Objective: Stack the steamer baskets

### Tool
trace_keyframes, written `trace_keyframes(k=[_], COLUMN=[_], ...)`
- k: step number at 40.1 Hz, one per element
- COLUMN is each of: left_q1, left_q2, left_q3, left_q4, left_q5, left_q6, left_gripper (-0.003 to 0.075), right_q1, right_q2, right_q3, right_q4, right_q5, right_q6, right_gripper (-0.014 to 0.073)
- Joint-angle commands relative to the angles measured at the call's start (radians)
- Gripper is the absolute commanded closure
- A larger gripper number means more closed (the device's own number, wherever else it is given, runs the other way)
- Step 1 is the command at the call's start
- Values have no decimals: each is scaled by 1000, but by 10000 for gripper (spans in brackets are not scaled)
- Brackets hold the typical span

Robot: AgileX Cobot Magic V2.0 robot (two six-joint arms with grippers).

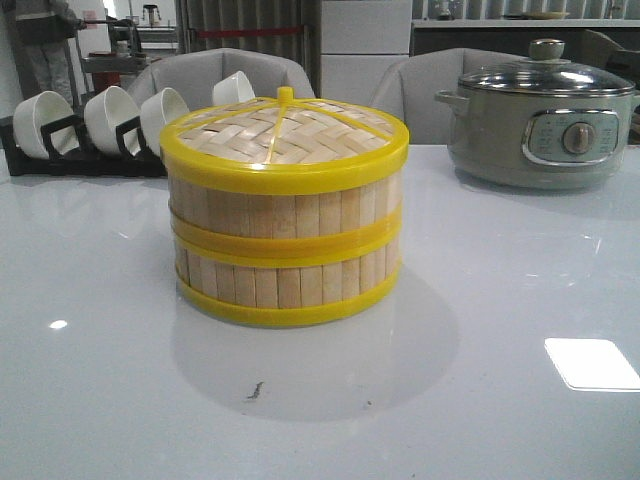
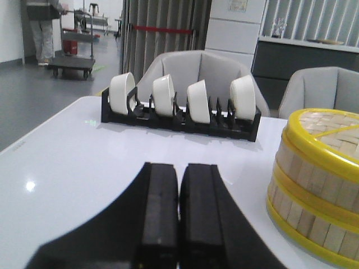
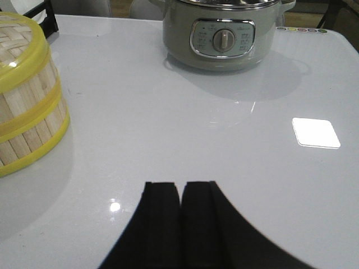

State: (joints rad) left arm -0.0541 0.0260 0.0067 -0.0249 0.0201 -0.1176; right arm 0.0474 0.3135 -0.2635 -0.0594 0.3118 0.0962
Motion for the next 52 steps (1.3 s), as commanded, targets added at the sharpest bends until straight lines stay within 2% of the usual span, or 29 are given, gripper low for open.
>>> trace_keyframes(k=[1, 52], left_q1=[1, 0], left_q2=[-26, -45], left_q3=[1, 1], left_q4=[25, 60], left_q5=[-59, -45], left_q6=[-4, -4], left_gripper=[636, 636], right_q1=[-7, -7], right_q2=[4, 4], right_q3=[-30, -30], right_q4=[-14, -14], right_q5=[-87, -87], right_q6=[-11, -11], right_gripper=[568, 568])
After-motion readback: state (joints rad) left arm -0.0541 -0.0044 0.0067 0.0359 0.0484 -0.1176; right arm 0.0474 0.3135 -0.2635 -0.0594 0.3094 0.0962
